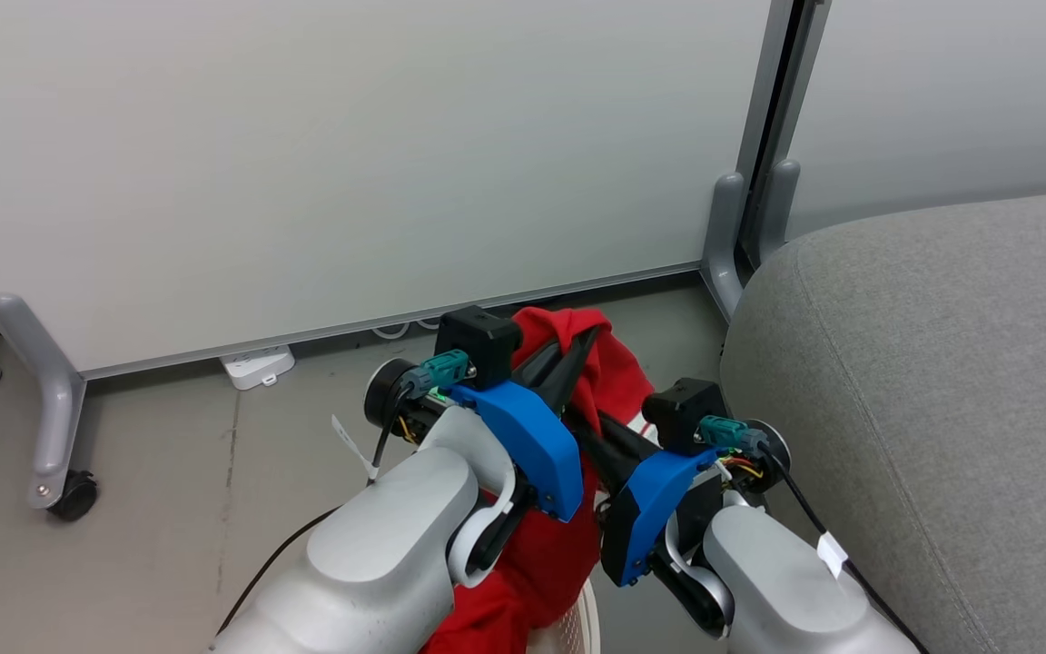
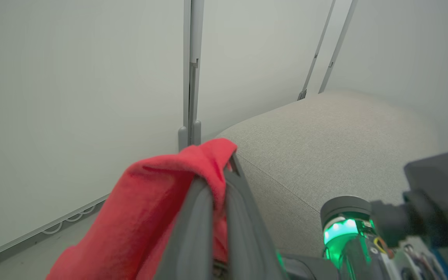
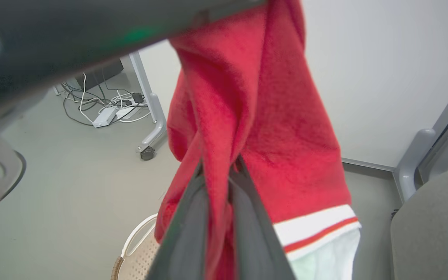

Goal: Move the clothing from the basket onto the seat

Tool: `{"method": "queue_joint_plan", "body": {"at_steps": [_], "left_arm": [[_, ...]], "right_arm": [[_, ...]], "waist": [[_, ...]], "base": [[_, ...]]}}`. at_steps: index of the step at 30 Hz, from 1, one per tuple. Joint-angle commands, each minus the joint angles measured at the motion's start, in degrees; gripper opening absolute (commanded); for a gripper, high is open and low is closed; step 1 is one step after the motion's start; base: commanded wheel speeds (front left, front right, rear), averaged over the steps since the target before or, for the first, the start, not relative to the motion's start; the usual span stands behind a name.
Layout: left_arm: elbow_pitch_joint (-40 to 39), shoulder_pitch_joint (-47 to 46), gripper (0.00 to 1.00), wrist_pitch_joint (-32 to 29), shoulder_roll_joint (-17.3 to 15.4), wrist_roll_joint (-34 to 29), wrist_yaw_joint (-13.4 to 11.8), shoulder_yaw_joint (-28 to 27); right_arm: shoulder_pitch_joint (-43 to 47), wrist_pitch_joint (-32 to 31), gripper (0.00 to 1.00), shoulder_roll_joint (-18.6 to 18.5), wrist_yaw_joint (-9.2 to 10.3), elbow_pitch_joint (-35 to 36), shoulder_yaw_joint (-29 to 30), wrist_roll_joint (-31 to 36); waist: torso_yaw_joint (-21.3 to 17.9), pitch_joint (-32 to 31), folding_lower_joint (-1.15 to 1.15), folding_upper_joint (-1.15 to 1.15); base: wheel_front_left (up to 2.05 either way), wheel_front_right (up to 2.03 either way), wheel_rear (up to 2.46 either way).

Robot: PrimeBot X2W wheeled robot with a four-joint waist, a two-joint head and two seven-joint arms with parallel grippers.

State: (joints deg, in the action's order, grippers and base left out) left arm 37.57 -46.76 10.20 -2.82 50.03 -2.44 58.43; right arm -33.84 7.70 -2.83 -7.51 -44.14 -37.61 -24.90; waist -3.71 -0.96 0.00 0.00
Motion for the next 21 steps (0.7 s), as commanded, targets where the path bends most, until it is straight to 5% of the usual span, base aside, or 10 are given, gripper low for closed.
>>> {"method": "queue_joint_plan", "body": {"at_steps": [1, 21], "left_arm": [[0.1, -0.8, 0.0, 0.4, -0.1, 0.2, -0.3, 0.2], [1.9, -1.8, 0.0, 2.1, -0.1, 3.0, -0.3, 2.6]], "right_arm": [[-0.9, 0.4, 0.0, -0.1, 0.04, -0.4, -0.3, -0.3], [-2.4, 4.1, 0.0, -0.1, 0.04, -6.1, -2.4, -2.2]], "waist": [[0.0, 0.0, 0.0, 0.0], [-1.0, -0.6, 0.0, 0.0]], "base": [[0.0, 0.0, 0.0], [0.0, 0.0, 0.0]]}}
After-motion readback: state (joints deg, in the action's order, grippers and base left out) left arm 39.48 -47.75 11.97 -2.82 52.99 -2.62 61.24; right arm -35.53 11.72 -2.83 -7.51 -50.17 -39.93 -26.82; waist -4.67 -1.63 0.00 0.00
